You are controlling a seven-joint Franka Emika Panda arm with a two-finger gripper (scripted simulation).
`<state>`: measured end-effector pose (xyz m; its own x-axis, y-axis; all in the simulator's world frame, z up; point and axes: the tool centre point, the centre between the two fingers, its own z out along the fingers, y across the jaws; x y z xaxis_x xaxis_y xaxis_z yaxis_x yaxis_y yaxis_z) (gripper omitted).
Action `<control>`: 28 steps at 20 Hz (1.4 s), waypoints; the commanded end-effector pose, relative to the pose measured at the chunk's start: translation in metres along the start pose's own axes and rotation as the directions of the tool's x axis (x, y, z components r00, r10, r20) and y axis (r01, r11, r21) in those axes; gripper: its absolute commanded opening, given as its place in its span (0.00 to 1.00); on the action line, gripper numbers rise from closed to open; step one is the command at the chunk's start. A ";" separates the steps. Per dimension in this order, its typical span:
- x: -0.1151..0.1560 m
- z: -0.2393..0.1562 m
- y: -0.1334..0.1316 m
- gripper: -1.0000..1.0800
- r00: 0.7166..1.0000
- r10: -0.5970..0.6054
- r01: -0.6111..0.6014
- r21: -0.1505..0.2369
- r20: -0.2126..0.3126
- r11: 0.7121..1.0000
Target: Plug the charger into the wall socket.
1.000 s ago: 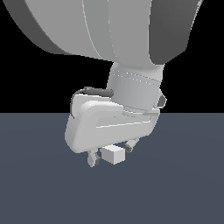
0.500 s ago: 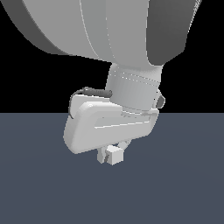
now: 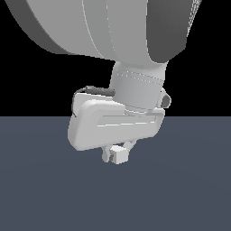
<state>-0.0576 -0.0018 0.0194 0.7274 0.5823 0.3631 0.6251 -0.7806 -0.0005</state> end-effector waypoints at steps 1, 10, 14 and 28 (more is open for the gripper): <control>0.005 -0.004 0.004 0.00 1.000 0.031 -0.031 -0.013 -0.002 0.999; 0.026 -0.028 0.028 0.00 0.977 0.210 -0.211 -0.081 -0.016 0.974; 0.035 -0.041 0.041 0.00 0.954 0.299 -0.300 -0.115 -0.026 0.947; 0.046 -0.068 0.069 0.00 0.879 0.474 -0.474 -0.185 -0.049 0.861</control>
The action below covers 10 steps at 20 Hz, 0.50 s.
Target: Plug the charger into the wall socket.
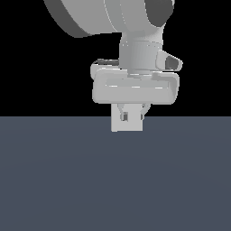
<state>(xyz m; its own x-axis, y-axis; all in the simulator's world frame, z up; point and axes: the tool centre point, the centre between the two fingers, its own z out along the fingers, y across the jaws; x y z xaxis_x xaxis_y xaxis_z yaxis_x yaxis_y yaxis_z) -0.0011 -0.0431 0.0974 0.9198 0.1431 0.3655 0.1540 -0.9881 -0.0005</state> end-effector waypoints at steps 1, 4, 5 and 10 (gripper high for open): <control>0.002 -0.002 0.003 0.00 1.000 0.018 -0.018 -0.007 0.001 1.000; 0.003 -0.003 0.004 0.00 1.000 0.027 -0.027 -0.011 0.002 1.000; 0.003 -0.003 0.004 0.00 1.000 0.029 -0.029 -0.012 0.002 1.000; 0.002 -0.002 0.004 0.00 1.000 0.024 -0.024 -0.010 0.003 1.000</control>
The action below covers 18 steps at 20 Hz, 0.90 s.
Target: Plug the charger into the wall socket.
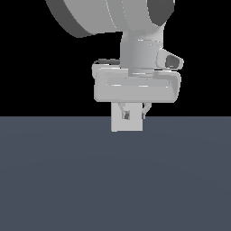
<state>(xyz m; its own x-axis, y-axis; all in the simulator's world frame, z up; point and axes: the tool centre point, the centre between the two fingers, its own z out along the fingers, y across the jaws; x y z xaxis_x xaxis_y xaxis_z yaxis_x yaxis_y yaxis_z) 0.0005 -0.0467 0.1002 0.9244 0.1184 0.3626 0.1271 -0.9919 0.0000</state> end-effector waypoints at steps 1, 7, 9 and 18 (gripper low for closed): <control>0.000 0.000 0.000 0.00 1.000 -0.001 0.001 0.000 0.000 1.000; 0.001 0.001 0.000 0.00 1.000 -0.001 0.001 0.000 0.000 1.000; 0.004 0.002 0.000 0.00 1.000 -0.001 0.001 0.000 0.000 1.000; 0.033 0.013 0.000 0.00 1.000 -0.002 0.002 -0.001 0.001 1.000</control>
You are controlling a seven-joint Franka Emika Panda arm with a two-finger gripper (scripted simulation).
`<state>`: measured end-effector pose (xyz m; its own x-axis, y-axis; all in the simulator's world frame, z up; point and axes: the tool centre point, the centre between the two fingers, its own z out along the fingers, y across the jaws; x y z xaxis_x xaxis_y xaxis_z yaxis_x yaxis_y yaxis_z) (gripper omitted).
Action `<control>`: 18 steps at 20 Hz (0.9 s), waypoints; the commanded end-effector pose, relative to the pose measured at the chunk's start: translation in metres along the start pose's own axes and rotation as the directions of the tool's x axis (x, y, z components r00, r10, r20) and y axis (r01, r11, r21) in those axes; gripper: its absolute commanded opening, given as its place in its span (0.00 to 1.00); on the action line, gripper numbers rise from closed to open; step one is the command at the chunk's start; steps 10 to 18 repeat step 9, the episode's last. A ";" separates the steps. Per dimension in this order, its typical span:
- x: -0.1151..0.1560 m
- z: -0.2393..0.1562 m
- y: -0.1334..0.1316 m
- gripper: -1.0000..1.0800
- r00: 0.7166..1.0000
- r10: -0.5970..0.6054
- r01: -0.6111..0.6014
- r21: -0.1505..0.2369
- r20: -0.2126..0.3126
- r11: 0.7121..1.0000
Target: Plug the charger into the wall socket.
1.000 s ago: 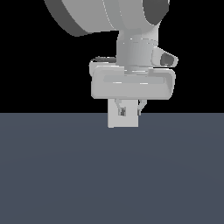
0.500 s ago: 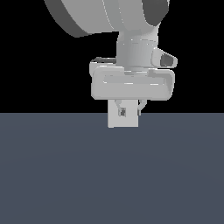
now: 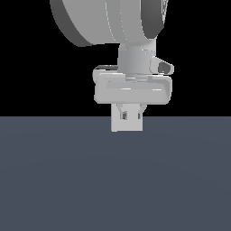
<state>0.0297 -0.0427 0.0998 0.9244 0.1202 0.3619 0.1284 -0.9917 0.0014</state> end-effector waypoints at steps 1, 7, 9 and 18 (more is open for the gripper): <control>0.008 0.003 0.000 0.00 1.000 0.000 0.000 0.000 0.000 1.000; 0.018 0.007 0.000 0.00 1.000 0.000 0.000 0.001 -0.001 1.000; 0.019 0.007 0.000 0.00 1.000 0.000 0.000 0.001 -0.001 1.000; 0.019 0.007 0.000 0.00 1.000 0.000 0.000 0.001 -0.001 1.000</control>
